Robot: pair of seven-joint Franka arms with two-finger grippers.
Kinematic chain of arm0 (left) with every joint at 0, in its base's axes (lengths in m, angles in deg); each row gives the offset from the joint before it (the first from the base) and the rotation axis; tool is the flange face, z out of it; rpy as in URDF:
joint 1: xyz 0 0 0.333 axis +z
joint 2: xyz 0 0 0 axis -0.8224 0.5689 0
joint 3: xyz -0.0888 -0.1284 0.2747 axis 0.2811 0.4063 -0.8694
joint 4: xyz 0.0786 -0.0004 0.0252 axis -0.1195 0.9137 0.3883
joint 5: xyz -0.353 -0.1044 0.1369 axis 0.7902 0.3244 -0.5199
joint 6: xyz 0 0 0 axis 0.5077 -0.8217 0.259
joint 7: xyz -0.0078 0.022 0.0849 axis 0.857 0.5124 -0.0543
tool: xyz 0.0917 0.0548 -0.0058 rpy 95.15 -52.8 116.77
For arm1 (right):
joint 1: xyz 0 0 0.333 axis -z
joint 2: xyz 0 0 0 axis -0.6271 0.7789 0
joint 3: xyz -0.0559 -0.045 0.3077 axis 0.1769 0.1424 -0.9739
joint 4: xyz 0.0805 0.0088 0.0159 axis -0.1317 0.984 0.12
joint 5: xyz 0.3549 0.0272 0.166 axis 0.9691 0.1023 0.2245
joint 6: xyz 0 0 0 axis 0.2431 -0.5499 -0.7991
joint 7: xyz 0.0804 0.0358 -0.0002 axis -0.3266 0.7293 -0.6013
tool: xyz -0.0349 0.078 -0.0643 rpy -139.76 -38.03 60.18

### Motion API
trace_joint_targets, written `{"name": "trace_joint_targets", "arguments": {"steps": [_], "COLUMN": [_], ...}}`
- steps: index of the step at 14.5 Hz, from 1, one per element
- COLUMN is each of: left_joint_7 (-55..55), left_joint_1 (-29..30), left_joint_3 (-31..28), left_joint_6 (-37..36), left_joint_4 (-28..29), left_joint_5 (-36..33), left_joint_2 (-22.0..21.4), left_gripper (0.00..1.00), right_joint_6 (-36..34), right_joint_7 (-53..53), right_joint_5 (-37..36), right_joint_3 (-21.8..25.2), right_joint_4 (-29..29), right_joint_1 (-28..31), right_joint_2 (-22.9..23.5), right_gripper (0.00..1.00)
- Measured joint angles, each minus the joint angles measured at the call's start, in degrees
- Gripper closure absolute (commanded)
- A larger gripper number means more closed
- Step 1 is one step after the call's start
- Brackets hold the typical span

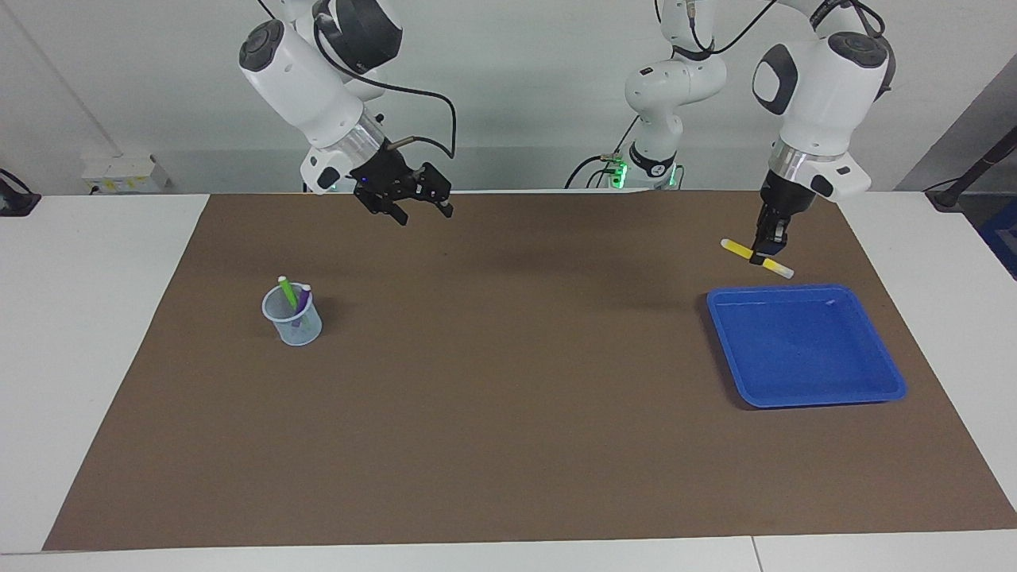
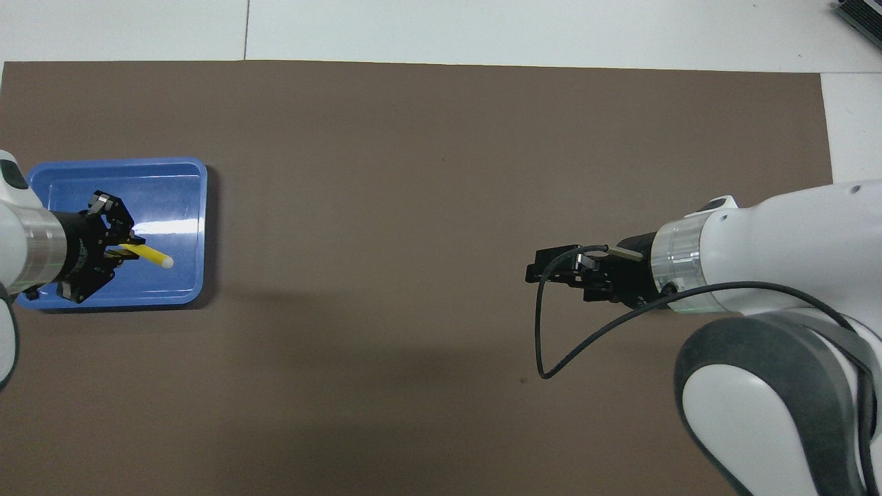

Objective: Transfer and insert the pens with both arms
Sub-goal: 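Lift the yellow pen with the left gripper out of the tray, then carry the yellow pen with the left gripper toward the right gripper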

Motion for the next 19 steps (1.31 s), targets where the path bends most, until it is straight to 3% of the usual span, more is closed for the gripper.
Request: {"name": "trace_joint_targets", "arguments": {"steps": [3,8,13,19], "left_joint_7": [-6.16,-16.42,-20.76,-24.24], "left_joint_1": [-4.27,-5.54,-5.57,-5.57], "left_joint_3": [1.0,8.95,12.12,14.55], "left_joint_6": [-4.57,-11.71,-13.35,-13.51], "left_joint_4": [-0.84,-4.84,-6.62,-6.76], "left_joint_5": [0.0,0.0,0.0,0.0], "left_joint_2": [-2.61,-4.06,-4.11,-4.17], "left_gripper": [1.0,1.0,1.0,1.0], "right_joint_6": [3.7,6.88,12.61,23.61], "right_joint_7": [7.44,10.44,12.55,24.33], "right_joint_5": [1.02,5.31,11.69,13.24], "right_joint_3": [-0.06,-0.16,-0.13,-0.23], "right_joint_4": [0.2,0.41,0.48,1.09], "right_joint_1": [-3.14,-7.93,-9.68,-18.51], "right_joint_2": [0.02,0.03,0.11,0.6], "right_gripper": [0.0,0.0,0.0,0.0]}}
